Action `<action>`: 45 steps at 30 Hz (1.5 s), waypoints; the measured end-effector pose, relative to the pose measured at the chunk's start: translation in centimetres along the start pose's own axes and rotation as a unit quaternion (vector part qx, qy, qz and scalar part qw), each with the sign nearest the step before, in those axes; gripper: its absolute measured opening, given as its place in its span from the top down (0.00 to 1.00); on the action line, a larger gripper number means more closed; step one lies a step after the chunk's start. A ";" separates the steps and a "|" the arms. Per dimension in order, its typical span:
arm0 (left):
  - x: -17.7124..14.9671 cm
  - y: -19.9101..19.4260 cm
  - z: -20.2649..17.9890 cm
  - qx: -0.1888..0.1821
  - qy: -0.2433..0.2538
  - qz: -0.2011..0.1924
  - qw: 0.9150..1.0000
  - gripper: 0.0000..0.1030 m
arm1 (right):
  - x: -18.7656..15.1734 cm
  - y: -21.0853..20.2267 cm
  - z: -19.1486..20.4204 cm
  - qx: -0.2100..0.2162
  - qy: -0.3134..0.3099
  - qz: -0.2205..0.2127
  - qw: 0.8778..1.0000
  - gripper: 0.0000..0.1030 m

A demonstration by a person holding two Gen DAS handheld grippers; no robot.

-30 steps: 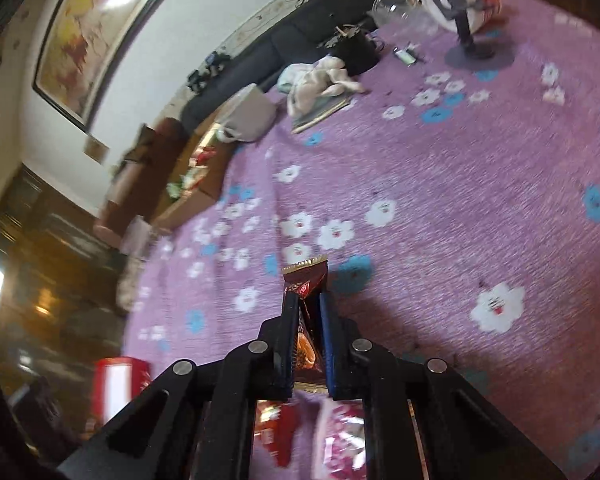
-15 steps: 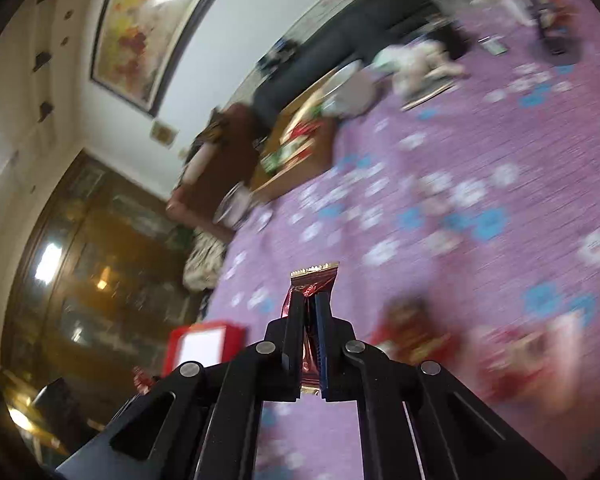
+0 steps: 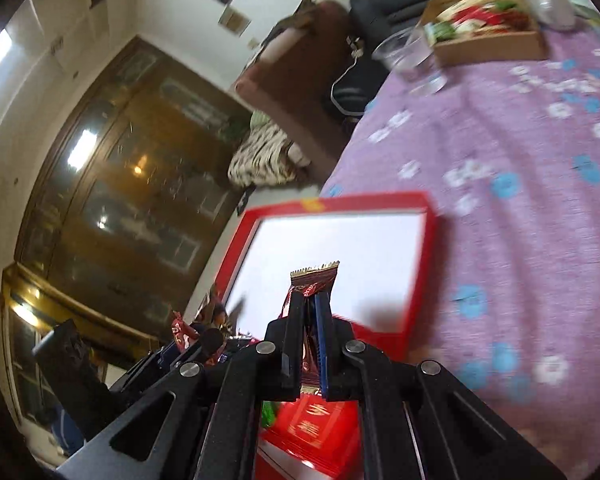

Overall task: Organize snacks
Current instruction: 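Carry both packets over the tray and open both tools to release them, then move both open tools back over the last snacks on the table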

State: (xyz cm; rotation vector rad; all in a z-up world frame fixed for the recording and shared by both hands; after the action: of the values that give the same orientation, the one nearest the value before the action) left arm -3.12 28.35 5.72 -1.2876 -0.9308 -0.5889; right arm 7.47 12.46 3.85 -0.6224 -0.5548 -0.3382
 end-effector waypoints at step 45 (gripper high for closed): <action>1.7 -0.6 -27.7 -0.223 0.180 0.081 0.955 0.23 | 1.6 -20.6 -22.7 -0.261 -0.179 -0.016 0.949 0.64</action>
State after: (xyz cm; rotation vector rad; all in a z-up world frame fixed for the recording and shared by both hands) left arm 4.16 1.63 7.07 -1.5726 -0.3931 -0.9020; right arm 8.13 -17.82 -1.22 -1.2025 -0.8325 -0.4098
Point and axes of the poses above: each gripper's, at about its wrist camera, not at the fingertips, and y roughly the way its jaws point, z to its left, x to its top, the point moved 2 cm from there along y, roughly the way its jaws point, and after that the axes turned 14 degrees about -z, right-handed, at the moved point
